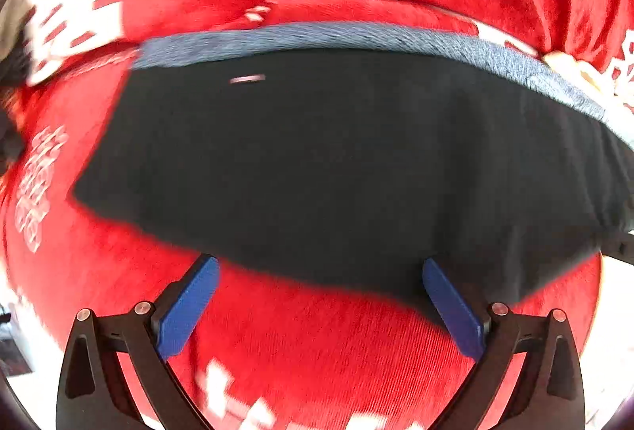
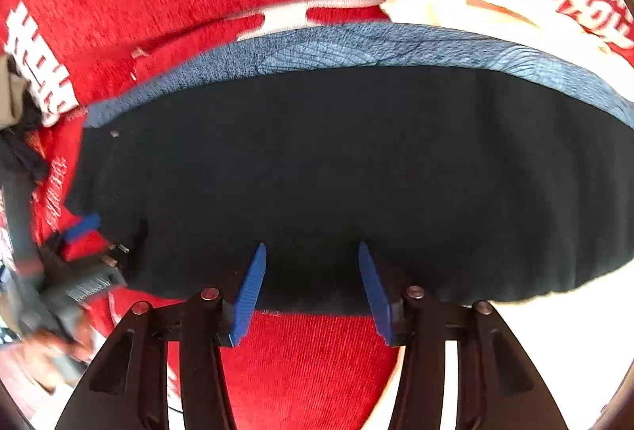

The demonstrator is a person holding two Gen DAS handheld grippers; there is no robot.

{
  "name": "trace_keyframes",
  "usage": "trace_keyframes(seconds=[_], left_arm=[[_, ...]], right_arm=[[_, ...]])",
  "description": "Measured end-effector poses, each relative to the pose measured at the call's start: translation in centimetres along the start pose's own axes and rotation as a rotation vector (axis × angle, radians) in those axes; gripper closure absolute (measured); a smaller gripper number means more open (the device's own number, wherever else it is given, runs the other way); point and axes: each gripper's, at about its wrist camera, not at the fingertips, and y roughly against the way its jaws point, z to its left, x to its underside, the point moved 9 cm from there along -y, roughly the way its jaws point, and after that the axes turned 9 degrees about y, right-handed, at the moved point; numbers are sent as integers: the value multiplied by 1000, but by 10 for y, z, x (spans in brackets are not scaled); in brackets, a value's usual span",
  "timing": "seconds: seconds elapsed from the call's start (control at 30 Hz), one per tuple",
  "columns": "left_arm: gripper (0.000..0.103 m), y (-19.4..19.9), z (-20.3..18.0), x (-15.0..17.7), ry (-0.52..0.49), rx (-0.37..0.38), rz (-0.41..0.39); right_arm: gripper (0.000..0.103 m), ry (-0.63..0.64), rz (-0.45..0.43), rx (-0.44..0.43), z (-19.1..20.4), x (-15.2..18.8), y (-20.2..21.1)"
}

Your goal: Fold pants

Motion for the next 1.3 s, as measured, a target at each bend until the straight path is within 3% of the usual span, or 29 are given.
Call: trace_keyframes(seconds=[0.07, 0.17, 0.33, 0.43, 0.53, 0.7, 0.93, 1.13, 1.3], left_arm=[[0, 18, 20, 12, -11, -48, 2], [0, 35, 54, 32, -6, -119, 38], [0, 64, 94, 74, 48, -212, 113], [0, 100, 93, 86, 89, -171, 99], [0, 131, 83, 86, 95, -129, 78], [0, 171, 56, 62, 66, -20, 18], [0, 204, 30, 37, 63, 133, -4], [0, 216, 21, 38, 66, 175, -14], [0, 220, 23, 40, 54, 148, -20]], right_arm=[[50, -17, 32, -8, -3, 13, 14], [38, -32, 76, -47, -5, 42, 39], [33, -46, 93, -50, 10, 69, 79], [32, -54, 83, -41, 39, 62, 94], [28, -54, 58, -14, 44, 59, 117], [27, -99, 48, 2, 47, 56, 149], [23, -101, 8, 10, 63, 58, 174], [15, -96, -31, 43, 68, 62, 183], [11, -88, -70, 90, 66, 53, 189]])
